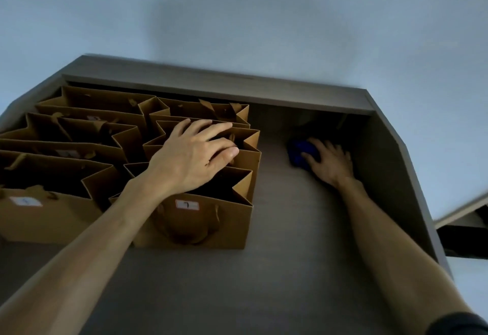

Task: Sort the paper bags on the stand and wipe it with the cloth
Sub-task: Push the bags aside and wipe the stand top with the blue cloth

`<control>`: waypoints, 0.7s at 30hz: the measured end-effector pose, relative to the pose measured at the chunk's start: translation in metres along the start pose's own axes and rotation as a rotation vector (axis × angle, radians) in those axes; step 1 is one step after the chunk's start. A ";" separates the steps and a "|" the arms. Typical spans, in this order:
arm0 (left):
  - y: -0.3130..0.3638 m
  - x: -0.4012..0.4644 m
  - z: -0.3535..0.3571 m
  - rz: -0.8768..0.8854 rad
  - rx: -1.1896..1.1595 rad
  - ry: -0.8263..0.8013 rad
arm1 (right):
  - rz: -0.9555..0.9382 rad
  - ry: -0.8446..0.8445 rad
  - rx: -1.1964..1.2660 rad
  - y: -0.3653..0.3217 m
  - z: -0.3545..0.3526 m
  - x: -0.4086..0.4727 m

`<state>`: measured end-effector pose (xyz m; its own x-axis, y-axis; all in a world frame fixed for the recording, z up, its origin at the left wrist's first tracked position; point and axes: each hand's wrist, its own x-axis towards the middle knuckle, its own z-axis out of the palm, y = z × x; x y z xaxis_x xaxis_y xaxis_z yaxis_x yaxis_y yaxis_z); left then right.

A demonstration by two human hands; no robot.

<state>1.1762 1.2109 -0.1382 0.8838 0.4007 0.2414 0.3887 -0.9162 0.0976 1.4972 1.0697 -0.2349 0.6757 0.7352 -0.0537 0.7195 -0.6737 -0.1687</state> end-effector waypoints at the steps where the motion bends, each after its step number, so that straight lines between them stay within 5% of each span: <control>1: 0.000 0.000 0.000 0.001 0.000 0.001 | -0.003 0.023 -0.003 -0.002 0.002 -0.012; 14: -0.002 -0.002 0.003 0.020 0.007 0.007 | -0.071 0.204 -0.006 -0.023 0.037 -0.306; 21: -0.004 0.001 0.007 0.028 0.031 0.016 | -0.114 0.179 -0.035 -0.059 0.045 -0.322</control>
<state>1.1776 1.2153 -0.1446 0.8906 0.3741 0.2588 0.3717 -0.9264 0.0601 1.2300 0.8762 -0.2515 0.6048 0.7840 0.1396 0.7961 -0.5912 -0.1293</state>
